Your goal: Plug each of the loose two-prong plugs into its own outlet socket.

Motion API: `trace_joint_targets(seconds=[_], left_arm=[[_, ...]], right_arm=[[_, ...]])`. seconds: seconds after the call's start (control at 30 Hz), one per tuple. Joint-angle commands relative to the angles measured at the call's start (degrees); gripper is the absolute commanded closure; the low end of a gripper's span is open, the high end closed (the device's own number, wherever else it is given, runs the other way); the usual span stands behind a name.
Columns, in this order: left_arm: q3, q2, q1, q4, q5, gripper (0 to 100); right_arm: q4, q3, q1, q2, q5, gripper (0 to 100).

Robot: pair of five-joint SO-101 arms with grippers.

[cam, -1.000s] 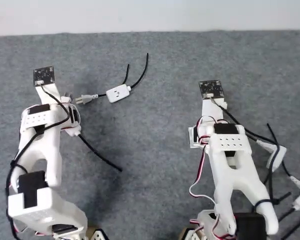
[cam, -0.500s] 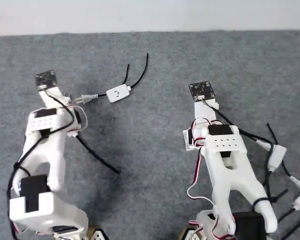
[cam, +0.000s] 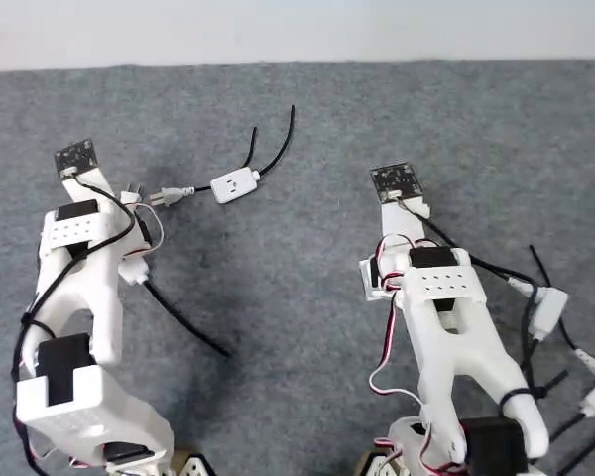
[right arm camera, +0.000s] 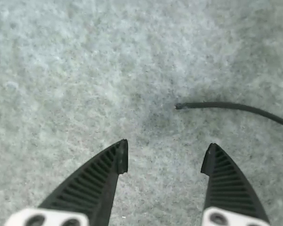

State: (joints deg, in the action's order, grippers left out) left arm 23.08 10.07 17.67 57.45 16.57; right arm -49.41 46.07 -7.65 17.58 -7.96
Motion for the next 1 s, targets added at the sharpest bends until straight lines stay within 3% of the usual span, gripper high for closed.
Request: trace_joint_targets(seconds=[0.0,0.2,0.47,0.97], left_arm=[[-1.0,-0.1,2.5,1.7,1.8,92],[-2.0,-0.1,2.7,1.6,-0.4,92],[-2.1,-0.1,2.6,1.8,-0.4,78],[-3.6,-5.2,3.4,5.1,-0.5,78]], right_arm=[[0.4,-1.1,-1.3,0.0,-2.6,74.6],[0.4,-0.7,-1.6,0.0,-3.0,74.6],[0.4,-0.7,-1.7,0.0,-3.0,74.6],[0.4,-0.6,-2.2,0.0,-3.1,74.6]])
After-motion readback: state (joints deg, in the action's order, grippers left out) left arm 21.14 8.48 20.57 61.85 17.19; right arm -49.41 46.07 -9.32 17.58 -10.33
